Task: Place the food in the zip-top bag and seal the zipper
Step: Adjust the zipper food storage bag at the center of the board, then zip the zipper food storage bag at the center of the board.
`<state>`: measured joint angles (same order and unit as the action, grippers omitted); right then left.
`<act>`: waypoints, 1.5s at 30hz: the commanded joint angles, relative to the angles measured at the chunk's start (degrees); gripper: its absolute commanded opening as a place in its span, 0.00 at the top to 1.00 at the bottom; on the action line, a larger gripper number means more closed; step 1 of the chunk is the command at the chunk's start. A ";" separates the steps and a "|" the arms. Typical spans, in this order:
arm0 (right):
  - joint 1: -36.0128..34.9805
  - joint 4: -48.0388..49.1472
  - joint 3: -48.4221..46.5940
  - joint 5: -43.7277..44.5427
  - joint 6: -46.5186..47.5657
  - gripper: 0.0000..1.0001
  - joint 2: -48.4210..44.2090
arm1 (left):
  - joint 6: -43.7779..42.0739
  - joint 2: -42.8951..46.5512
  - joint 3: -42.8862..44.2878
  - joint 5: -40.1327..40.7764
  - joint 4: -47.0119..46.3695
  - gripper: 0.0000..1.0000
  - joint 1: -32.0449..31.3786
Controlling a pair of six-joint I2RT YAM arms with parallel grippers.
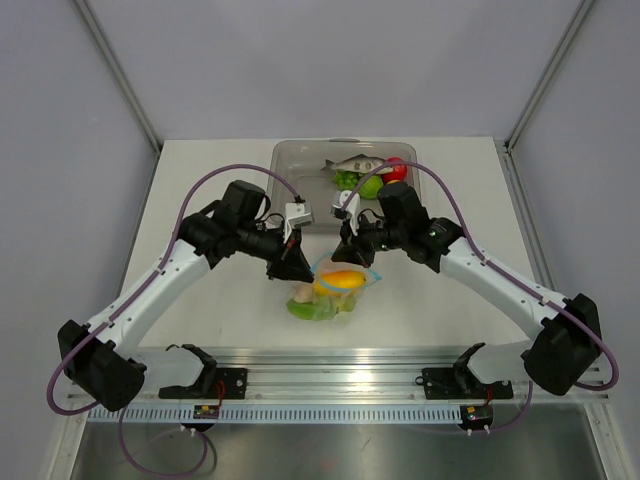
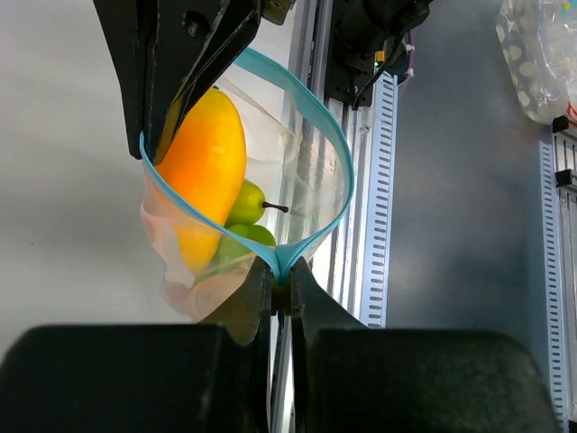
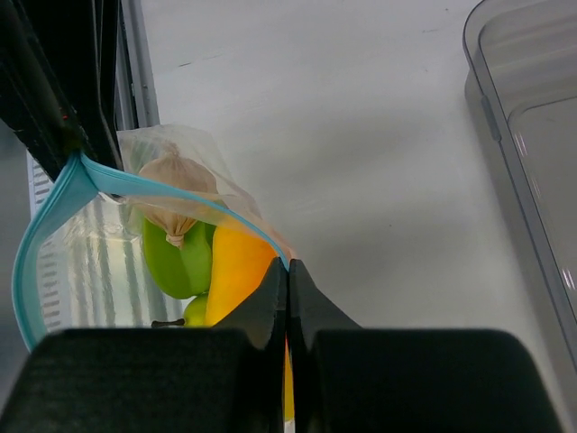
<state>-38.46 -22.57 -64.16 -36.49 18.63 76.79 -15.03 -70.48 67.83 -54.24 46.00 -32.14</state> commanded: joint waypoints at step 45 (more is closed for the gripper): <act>3.48 0.42 0.00 -10.09 6.15 1.00 8.55 | 10.71 31.35 -53.93 33.23 -69.52 0.28 -3.63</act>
<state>-35.48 -22.02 -61.78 -44.42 23.51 85.54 -6.28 -41.36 16.91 -21.58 -11.20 -35.46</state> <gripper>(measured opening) 0.011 0.718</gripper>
